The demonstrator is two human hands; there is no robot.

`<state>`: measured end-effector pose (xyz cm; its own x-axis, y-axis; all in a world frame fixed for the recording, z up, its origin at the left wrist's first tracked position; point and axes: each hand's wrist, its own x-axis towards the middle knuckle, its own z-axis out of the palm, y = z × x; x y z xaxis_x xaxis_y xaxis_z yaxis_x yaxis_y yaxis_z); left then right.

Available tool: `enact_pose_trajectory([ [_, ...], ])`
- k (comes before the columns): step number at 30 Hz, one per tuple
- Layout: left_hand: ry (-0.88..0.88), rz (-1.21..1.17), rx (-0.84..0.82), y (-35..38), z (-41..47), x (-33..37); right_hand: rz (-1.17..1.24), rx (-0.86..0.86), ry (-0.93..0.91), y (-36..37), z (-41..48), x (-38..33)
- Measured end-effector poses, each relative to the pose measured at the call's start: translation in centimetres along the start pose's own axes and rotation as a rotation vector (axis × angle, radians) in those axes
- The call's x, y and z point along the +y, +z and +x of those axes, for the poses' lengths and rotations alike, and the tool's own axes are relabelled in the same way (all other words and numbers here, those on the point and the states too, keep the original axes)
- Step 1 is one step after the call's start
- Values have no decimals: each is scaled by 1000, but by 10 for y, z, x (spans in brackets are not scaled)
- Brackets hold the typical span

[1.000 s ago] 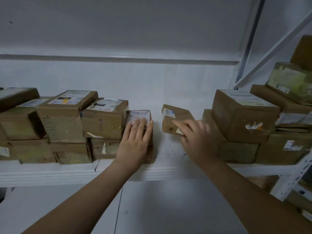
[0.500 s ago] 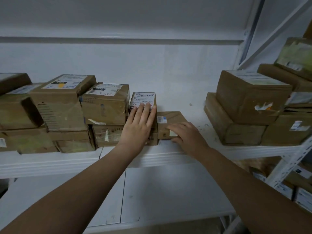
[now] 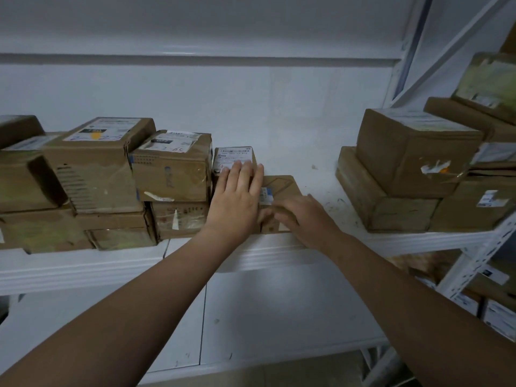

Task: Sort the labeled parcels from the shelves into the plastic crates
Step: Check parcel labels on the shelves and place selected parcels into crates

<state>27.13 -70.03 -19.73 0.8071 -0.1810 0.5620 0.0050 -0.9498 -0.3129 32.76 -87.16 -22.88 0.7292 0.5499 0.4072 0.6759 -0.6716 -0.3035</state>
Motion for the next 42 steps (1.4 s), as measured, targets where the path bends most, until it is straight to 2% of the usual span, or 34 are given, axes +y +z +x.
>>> enact_pose_trajectory([
  [4, 27, -121, 23, -21, 17, 17, 39, 319, -13, -41, -11, -6],
  [7, 33, -329, 74, -40, 33, 36, -24, 520, -27, -78, -27, 9],
  [11, 16, -627, 70, -63, 58, 72, -161, 662, 16, -124, -57, 43],
  [15, 59, -878, 60, -78, 85, 122, -214, 695, 150, -161, -87, 71],
  [19, 95, -877, 3, -85, 116, 163, -179, 654, 288, -182, -105, 92],
  [22, 102, -800, -77, -78, 137, 180, -49, 591, 391, -197, -107, 102],
  [25, 58, -883, -129, -70, 146, 186, 188, 595, 469, -203, -104, 104],
  [28, 27, -942, -57, -67, 143, 189, 371, 586, 491, -203, -97, 105],
  [32, -92, -1078, 5, -65, 130, 191, 450, 544, 500, -207, -87, 105],
  [38, -361, -1569, 214, -74, 97, 198, 661, 518, 406, -204, -83, 101],
  [42, -504, -1760, 295, -80, 96, 197, 708, 541, 398, -196, -82, 98],
])
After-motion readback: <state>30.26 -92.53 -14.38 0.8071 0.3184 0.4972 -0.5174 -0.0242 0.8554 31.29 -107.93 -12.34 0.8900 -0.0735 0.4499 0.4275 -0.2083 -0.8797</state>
